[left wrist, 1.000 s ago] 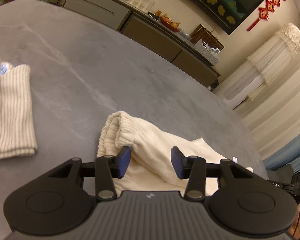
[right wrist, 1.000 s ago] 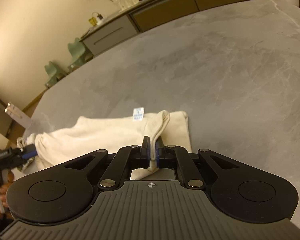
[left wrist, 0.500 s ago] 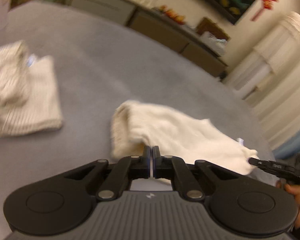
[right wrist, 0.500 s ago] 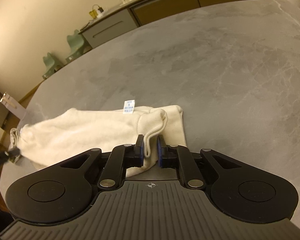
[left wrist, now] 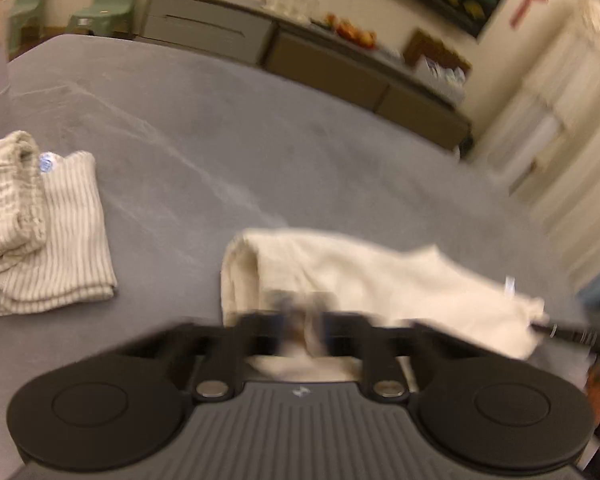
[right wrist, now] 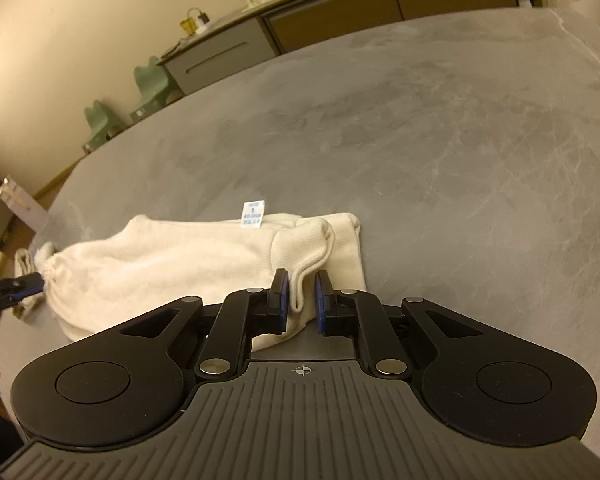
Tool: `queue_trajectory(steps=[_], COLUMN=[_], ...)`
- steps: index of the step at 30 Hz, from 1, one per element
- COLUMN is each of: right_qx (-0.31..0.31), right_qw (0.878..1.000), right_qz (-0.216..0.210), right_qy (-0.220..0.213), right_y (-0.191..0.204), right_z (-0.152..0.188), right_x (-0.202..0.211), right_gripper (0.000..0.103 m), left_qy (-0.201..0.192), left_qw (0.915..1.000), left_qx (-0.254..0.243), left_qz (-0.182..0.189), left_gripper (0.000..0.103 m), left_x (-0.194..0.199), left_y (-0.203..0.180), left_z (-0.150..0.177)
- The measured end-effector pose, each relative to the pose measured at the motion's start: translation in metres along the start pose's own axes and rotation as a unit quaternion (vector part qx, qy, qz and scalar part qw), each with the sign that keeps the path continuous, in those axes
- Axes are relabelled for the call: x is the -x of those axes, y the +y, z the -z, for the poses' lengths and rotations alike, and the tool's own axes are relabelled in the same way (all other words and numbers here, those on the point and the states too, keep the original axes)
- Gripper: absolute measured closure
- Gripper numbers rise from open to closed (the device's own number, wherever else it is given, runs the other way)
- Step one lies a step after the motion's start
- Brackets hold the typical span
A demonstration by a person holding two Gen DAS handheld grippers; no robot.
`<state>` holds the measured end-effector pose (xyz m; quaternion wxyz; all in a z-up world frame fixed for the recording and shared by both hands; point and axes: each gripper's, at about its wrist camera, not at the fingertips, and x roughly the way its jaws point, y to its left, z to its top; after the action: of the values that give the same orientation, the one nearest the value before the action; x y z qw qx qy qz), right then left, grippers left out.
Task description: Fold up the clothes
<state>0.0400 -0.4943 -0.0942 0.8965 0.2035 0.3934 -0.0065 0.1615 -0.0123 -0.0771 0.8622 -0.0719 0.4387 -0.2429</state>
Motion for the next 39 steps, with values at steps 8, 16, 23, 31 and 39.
queue_trajectory(steps=[8, 16, 23, 31, 39], right_qx=[0.05, 0.172, 0.2, 0.166, 0.258], right_qw=[0.994, 0.978, 0.973, 0.97, 0.963], right_qz=[0.079, 0.071, 0.113, 0.167, 0.044], right_qy=[-0.052, -0.097, -0.032, -0.056, -0.066], right_y=[0.014, 0.081, 0.07, 0.054, 0.188], right_z=[0.0, 0.017, 0.015, -0.009, -0.01], right_x=[0.013, 0.022, -0.023, -0.014, -0.055], right_gripper=[0.064, 0.055, 0.063, 0.061, 0.05], left_qy=[0.0, -0.01, -0.011, 0.009, 0.054], left_qw=[1.0, 0.9999, 0.9998, 0.9983, 0.9954], left_qx=[0.007, 0.011, -0.016, -0.057, -0.027], left_qz=[0.005, 0.005, 0.002, 0.012, 0.074], left_gripper=[0.101, 0.088, 0.089, 0.067, 0.038], left_x=[0.004, -0.005, -0.052, -0.055, -0.027], left_y=[0.009, 0.004, -0.026, -0.064, -0.055], left_z=[0.022, 0.015, -0.014, -0.019, 0.019])
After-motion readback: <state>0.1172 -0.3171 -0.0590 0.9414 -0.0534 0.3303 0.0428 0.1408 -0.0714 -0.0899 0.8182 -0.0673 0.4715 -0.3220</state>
